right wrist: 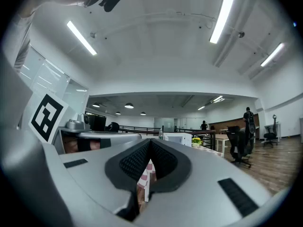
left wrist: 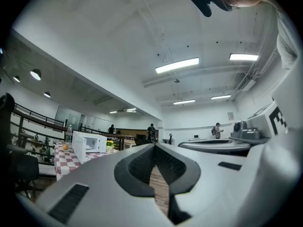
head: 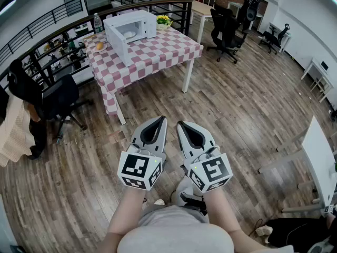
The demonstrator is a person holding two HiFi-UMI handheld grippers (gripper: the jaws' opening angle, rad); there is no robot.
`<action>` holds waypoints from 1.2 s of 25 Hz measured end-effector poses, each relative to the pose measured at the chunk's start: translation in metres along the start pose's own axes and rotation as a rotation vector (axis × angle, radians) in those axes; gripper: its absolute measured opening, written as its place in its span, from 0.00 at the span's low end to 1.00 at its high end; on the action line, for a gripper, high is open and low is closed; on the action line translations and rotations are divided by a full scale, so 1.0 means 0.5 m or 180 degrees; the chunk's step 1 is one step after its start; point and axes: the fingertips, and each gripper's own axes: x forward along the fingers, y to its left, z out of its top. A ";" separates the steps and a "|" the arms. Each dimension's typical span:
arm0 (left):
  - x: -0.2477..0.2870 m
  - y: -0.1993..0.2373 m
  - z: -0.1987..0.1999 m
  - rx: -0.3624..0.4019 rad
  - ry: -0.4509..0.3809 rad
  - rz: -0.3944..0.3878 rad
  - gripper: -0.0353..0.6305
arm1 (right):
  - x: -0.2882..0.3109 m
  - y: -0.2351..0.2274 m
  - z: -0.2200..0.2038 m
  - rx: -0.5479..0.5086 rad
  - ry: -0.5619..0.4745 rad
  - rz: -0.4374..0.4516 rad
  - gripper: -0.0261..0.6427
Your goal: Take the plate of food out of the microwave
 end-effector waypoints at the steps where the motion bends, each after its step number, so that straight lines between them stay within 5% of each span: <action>1: 0.007 -0.002 -0.004 -0.0008 0.0017 0.0004 0.06 | 0.000 -0.008 0.000 0.0040 -0.0014 -0.0013 0.08; 30: 0.374 0.120 -0.050 0.0027 0.0165 0.0442 0.06 | 0.260 -0.310 -0.041 0.0208 -0.0040 0.0449 0.08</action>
